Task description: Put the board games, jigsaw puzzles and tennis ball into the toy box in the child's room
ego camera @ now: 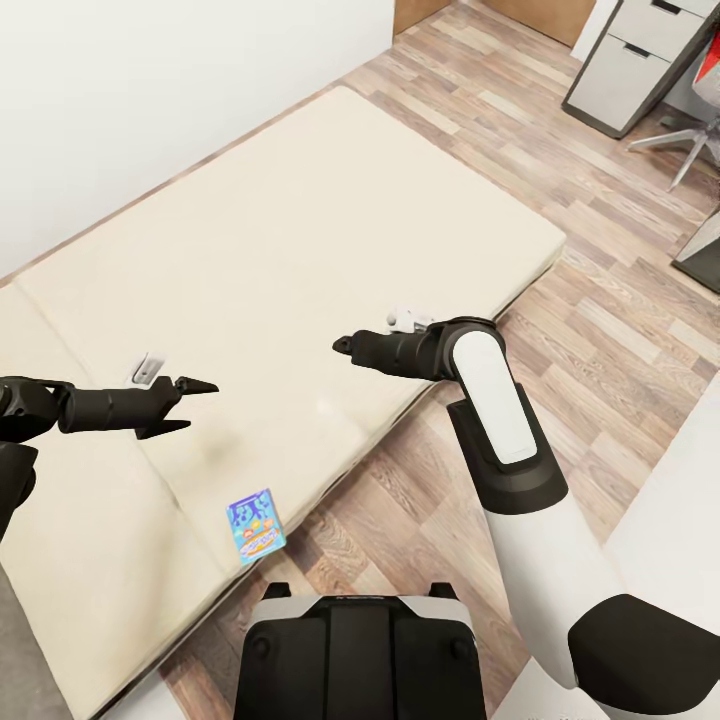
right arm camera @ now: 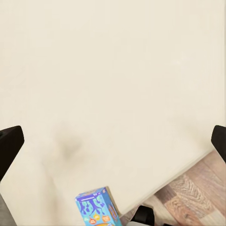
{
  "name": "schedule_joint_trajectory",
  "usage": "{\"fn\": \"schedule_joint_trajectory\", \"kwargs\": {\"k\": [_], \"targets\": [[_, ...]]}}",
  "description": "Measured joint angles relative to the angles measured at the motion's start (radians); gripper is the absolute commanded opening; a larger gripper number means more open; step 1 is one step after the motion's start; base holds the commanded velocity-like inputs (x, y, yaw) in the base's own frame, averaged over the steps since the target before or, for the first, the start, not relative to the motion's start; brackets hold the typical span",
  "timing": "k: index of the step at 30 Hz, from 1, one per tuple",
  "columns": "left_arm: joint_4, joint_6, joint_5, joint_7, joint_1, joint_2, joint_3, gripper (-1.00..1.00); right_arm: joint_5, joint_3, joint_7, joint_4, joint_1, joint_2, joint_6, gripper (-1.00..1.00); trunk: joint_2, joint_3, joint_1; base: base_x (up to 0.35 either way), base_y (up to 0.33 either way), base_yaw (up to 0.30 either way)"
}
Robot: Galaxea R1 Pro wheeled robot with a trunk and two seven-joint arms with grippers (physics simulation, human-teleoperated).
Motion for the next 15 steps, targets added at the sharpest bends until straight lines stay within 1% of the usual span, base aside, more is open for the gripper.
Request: {"fn": "schedule_joint_trajectory", "kwargs": {"k": [6,11,15], "targets": [[0.000,0.000,0.000,0.000,0.000,0.000,0.000,1.00,0.000,0.000,0.001,0.000,0.000,0.000,-0.001,1.00,0.000,0.001,0.000,-0.050,0.026,-0.026],[0.000,0.000,0.000,0.000,0.000,0.001,0.000,1.00,0.000,0.000,0.001,0.000,0.000,0.000,-0.001,1.00,0.000,0.003,0.000,-0.097,0.073,-0.133],[0.000,0.000,0.000,0.000,0.000,0.001,0.001,1.00,0.000,0.000,0.001,0.000,0.000,0.000,-0.002,1.00,0.000,0.004,0.000,-0.027,0.022,-0.054]]}}
